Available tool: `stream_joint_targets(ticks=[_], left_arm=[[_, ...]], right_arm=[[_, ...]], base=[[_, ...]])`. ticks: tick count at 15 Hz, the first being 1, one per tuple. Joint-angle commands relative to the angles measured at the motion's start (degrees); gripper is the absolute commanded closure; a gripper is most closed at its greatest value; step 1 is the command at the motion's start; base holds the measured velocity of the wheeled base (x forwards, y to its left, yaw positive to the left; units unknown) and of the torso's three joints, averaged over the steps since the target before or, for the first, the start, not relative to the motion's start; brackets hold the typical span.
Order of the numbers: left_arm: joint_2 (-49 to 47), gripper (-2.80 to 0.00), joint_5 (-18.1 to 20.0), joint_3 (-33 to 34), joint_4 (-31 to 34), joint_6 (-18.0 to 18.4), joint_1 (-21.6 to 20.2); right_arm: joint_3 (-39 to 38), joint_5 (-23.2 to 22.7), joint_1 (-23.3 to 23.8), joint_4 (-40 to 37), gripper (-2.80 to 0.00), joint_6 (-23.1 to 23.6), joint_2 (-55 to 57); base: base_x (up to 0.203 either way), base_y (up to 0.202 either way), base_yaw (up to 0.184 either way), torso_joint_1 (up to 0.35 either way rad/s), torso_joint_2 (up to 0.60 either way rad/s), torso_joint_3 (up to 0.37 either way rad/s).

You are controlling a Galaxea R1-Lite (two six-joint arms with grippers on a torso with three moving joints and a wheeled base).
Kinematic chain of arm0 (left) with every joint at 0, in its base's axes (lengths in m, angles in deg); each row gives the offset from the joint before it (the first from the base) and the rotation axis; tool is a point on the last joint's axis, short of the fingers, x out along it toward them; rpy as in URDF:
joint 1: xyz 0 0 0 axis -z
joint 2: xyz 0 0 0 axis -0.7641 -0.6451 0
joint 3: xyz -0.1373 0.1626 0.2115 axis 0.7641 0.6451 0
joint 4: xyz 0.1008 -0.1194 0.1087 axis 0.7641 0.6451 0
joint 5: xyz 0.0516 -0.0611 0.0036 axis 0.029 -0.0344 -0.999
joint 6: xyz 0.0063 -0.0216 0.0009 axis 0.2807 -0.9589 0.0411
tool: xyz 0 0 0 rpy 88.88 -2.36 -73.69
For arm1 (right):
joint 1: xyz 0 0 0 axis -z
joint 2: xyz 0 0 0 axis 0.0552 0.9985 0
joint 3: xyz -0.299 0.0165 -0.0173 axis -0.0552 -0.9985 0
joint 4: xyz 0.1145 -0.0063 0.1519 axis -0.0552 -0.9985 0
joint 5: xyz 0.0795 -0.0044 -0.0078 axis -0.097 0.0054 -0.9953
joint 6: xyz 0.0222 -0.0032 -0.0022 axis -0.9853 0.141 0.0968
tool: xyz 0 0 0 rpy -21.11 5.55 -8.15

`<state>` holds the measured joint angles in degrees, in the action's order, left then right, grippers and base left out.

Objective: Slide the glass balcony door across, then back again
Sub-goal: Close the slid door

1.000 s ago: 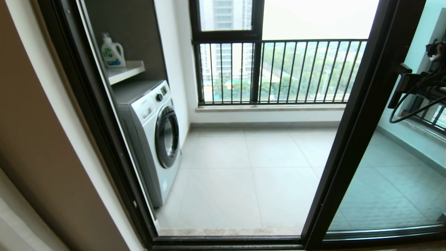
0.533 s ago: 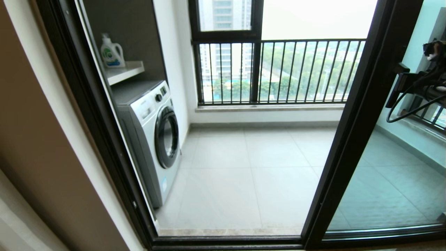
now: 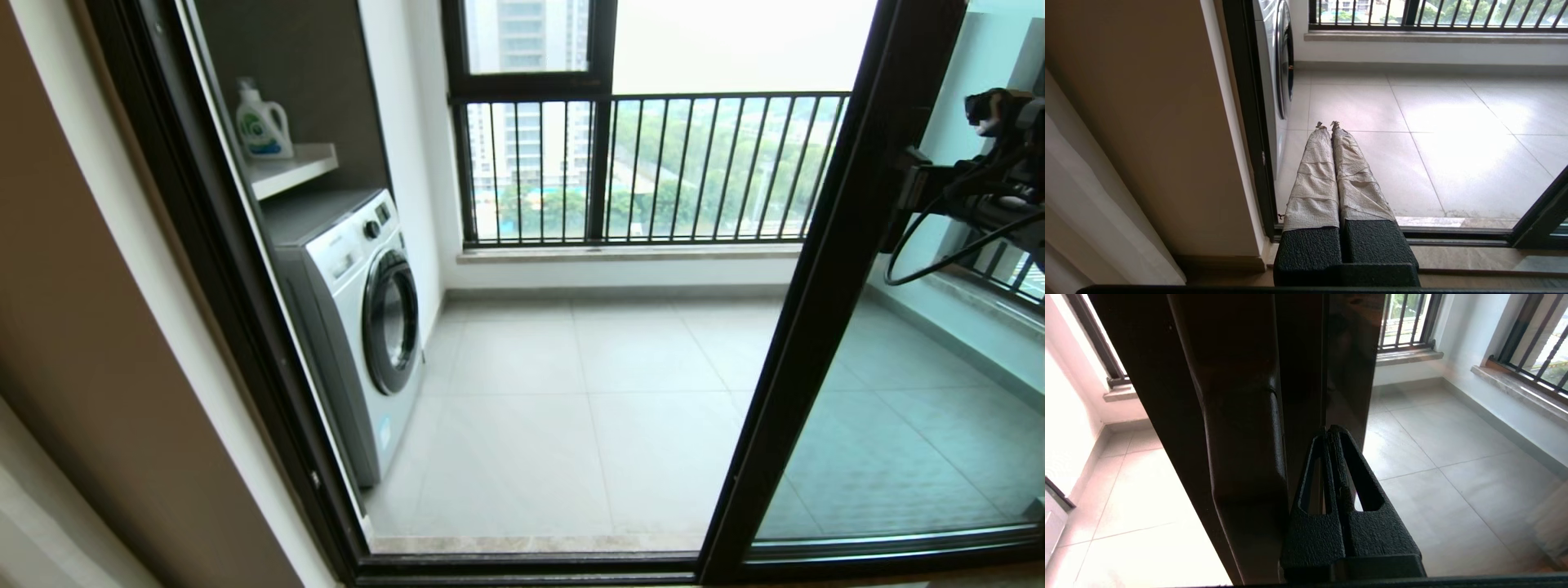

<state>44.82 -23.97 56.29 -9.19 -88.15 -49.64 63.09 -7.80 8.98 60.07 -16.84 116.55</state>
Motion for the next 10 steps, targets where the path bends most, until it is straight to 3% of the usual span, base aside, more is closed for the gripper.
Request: stream_joint_targets(ticks=[1, 7, 10], left_arm=[[-0.09, 0.00, -0.04, 0.00, -0.05, -0.05, -0.01], [-0.09, 0.00, -0.04, 0.00, -0.05, -0.05, -0.01], [-0.09, 0.00, -0.04, 0.00, -0.05, -0.05, -0.01]], right_arm=[[-0.67, 0.44, -0.98, 0.24, 0.00, 0.16, -0.63], [-3.57, 0.85, -4.97, 0.43, 0.00, 0.25, -2.91], [-5.03, 3.32, -8.13, 1.54, 0.00, 0.25, -3.09]], base=[[0.000, 0.000, 0.000, 0.000, 0.00, 0.000], [0.000, 0.000, 0.000, 0.000, 0.00, 0.000], [0.000, 0.000, 0.000, 0.000, 0.00, 0.000]])
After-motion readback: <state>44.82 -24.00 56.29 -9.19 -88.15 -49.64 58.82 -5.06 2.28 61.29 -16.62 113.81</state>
